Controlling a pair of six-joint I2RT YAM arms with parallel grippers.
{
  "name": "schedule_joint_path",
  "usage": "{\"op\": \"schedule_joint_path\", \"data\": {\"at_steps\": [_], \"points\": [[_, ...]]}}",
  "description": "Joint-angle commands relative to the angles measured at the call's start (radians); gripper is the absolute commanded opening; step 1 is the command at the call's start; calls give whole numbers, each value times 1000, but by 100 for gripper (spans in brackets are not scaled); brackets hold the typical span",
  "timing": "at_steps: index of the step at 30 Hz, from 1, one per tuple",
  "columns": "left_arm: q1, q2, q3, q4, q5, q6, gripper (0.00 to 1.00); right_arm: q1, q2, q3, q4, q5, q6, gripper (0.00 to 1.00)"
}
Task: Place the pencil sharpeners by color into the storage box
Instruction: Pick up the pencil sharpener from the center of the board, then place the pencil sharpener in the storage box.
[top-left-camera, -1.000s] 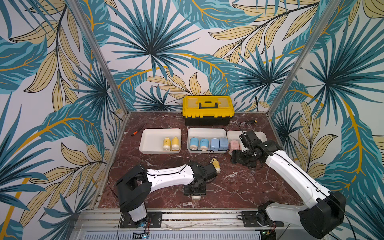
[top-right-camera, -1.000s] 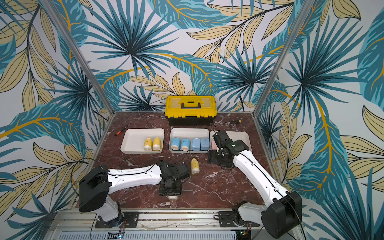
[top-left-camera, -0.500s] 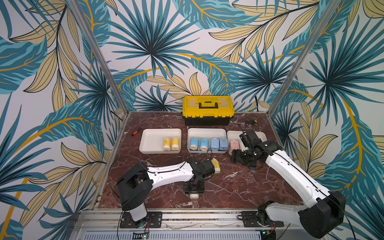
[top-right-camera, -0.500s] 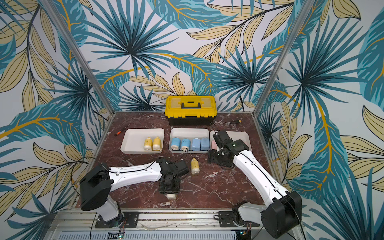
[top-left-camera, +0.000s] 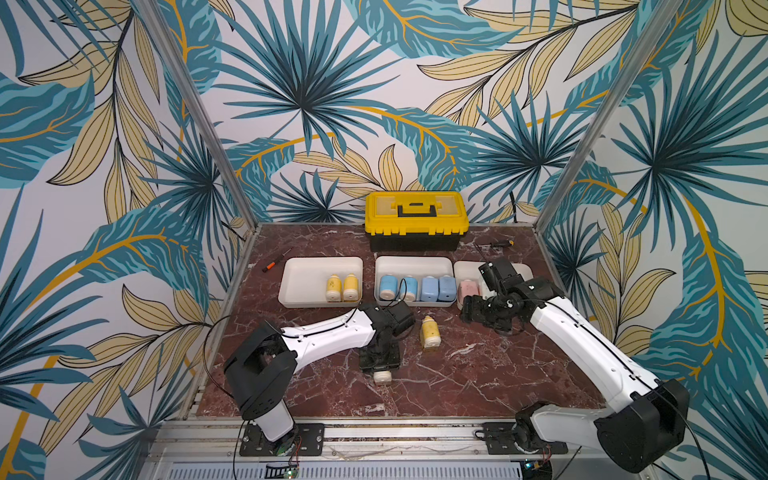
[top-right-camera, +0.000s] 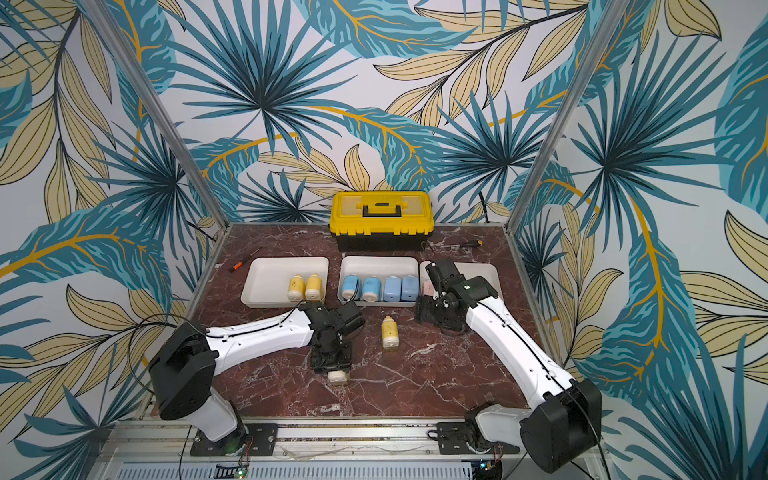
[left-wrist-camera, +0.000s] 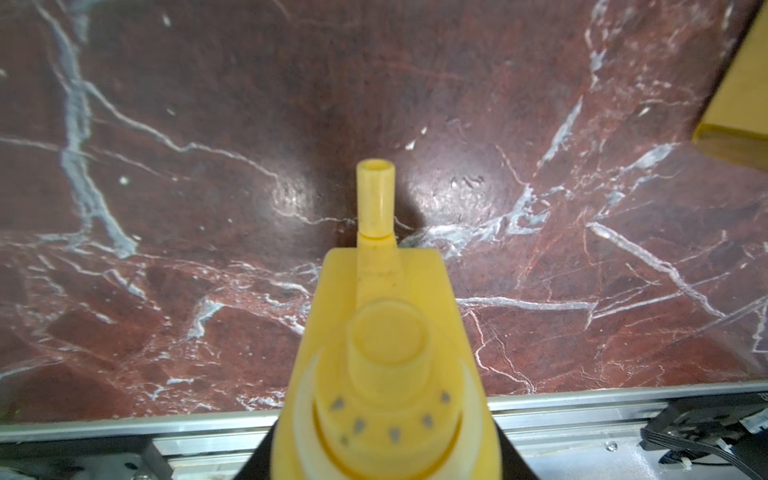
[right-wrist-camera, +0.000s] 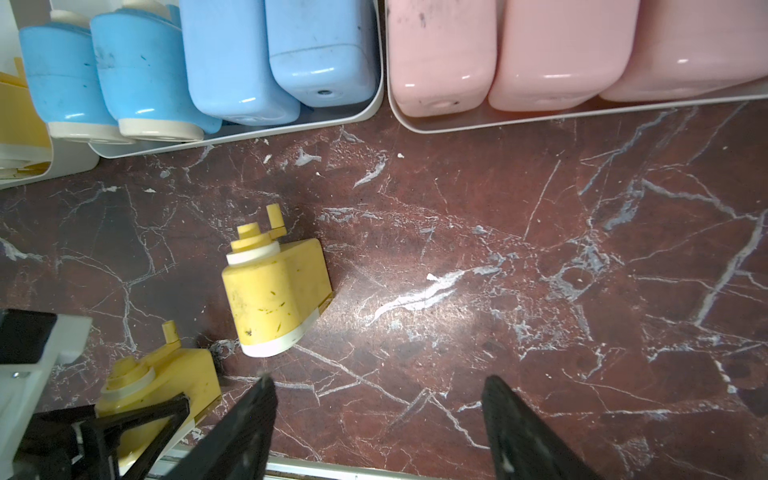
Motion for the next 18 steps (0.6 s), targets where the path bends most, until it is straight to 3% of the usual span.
{"op": "schedule_joint_path", "data": {"at_steps": [1, 18], "points": [[28, -23, 20, -19, 11, 56, 43, -7, 17, 20, -8, -6, -14, 79], [321, -86, 140, -189, -80, 297, 42, -9, 104, 75, -5, -42, -18, 79]]}}
